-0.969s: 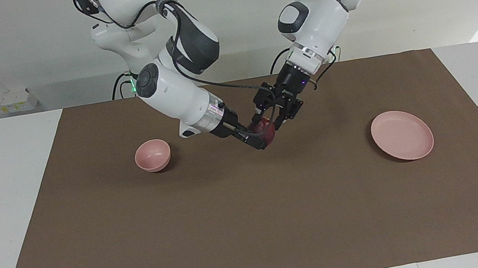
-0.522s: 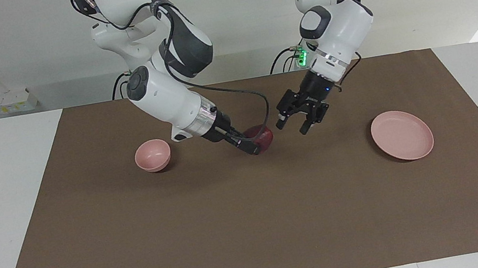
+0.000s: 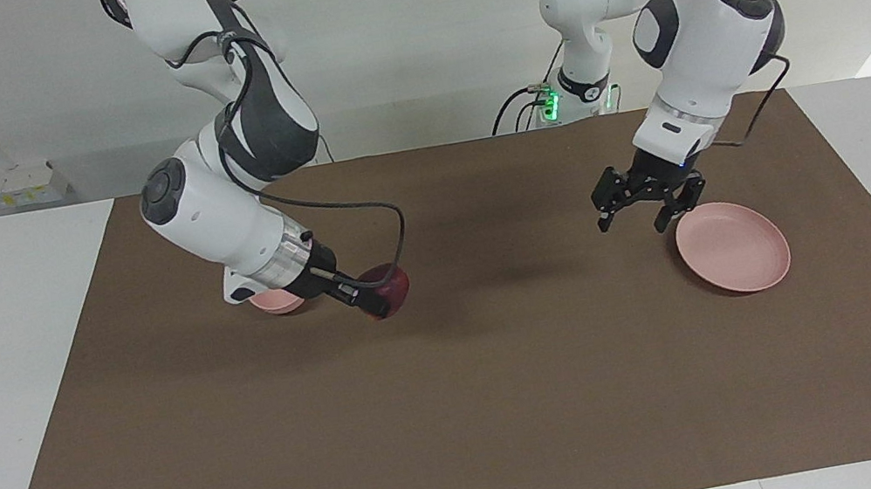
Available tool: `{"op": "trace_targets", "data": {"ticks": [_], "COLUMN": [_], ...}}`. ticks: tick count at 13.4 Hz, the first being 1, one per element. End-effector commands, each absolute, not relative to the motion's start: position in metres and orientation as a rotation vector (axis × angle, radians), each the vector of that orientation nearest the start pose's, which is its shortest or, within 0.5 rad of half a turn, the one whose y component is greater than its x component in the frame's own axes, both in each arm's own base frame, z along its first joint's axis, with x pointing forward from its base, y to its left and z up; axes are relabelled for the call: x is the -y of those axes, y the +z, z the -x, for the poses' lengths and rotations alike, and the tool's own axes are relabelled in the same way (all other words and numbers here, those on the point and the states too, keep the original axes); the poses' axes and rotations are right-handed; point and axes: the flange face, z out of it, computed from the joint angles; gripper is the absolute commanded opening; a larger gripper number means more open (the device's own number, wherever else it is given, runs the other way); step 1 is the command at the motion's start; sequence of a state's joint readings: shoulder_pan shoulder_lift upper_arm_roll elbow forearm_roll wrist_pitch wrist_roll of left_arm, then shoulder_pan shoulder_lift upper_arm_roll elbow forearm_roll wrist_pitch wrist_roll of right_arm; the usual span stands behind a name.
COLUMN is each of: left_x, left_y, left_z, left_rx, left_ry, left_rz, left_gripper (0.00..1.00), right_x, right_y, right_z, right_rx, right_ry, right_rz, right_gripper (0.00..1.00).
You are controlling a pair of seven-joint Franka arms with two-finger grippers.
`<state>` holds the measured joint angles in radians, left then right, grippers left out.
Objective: Move apple from plate to bowl
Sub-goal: 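Carry the apple over the bowl with the right gripper while the left withdraws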
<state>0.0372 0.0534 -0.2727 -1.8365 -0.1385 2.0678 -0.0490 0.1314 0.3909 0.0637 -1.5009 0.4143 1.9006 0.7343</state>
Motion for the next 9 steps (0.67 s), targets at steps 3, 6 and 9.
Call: {"op": "trace_targets", "data": {"ticks": [3,6,9], "left_x": [0.126,0.106,0.099], "left_y": [0.577,0.597,0.615], "left_z": [-0.580,-0.581,-0.572], "left_rx": [-0.237,-0.194,-0.185], "left_ry": [-0.176,-0.186,-0.158], "left_rz": [3.207,3.192,3.182], "left_gripper": [1.00,1.00,1.00], "right_x": [-0.087,-0.039,-0.023], "right_y": [0.426,0.399,0.373], "right_z": [-0.622,-0.573,-0.519], "right_rx": [-0.620,-0.497,-0.470], "right_ry": [0.244,0.333,0.343], "right_rz": [2.875,2.968,3.015], "right_gripper": [0.00,0.00,0.00]}}
